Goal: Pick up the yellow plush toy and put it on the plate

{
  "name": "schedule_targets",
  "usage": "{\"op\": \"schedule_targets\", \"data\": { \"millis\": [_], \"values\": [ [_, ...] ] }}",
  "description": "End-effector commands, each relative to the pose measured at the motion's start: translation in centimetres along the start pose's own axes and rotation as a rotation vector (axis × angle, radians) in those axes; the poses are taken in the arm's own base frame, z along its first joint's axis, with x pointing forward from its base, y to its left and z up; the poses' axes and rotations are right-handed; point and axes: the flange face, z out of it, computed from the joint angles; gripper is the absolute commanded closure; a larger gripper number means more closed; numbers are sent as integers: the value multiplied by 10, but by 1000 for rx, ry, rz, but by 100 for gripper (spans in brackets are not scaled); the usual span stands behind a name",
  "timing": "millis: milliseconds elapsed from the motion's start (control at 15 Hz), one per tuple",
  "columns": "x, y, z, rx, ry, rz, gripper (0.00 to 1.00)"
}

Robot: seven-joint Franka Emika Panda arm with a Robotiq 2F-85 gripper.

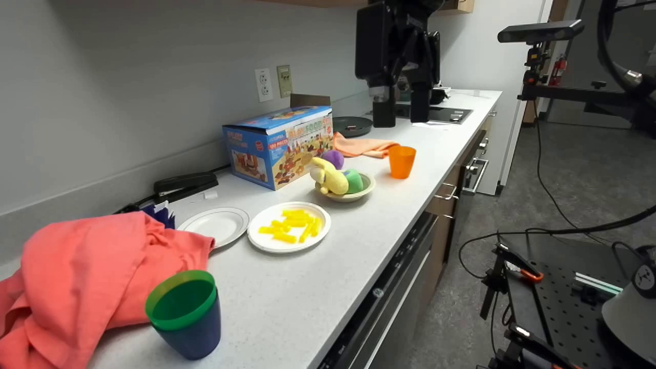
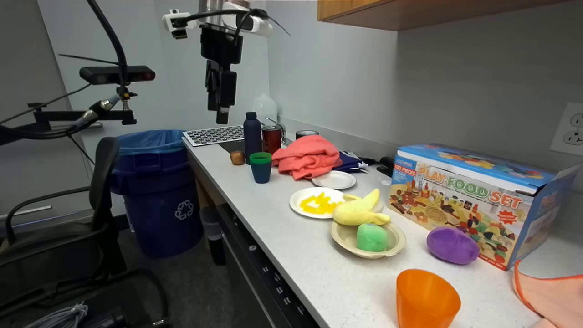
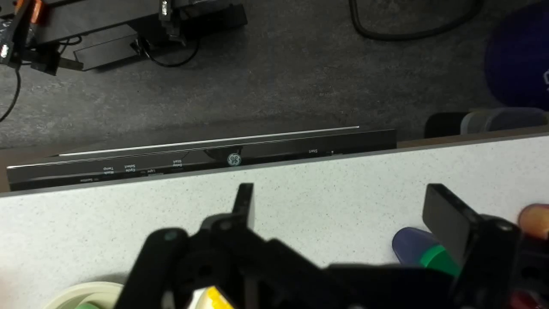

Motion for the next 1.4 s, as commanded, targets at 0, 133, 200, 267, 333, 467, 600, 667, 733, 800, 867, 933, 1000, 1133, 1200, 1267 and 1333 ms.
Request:
{"op": "schedule_targets", "data": {
  "millis": [0, 133, 200, 267, 333, 467, 600, 667, 733, 800, 867, 933, 1000, 1133, 1200, 1267, 1333],
  "values": [
    [0, 0, -1, -1, -1, 0, 0],
    [0, 0, -1, -1, -1, 0, 0],
    [0, 0, -1, -1, -1, 0, 0],
    [0, 0, -1, -1, -1, 0, 0],
    [0, 0, -1, -1, -1, 0, 0],
    [35, 25, 15, -9, 22, 8, 0],
    [60, 46, 20, -27, 67, 39, 0],
    [75, 58, 25, -37, 99, 57, 0],
    [94, 71, 29, -46, 129, 76, 0],
    [109, 82, 33, -49, 160, 93, 0],
    [126, 90, 39, -61, 192, 113, 0],
    [140, 98, 45, -71, 219, 126, 0],
    [153, 104, 53, -95, 246, 134, 0],
    [174, 116, 69, -156, 278, 154, 0],
    [183, 120, 76, -183, 286, 162, 0],
    [190, 123, 84, -208, 289, 171, 0],
    [197, 125, 92, -230, 294, 176, 0]
  ]
}}
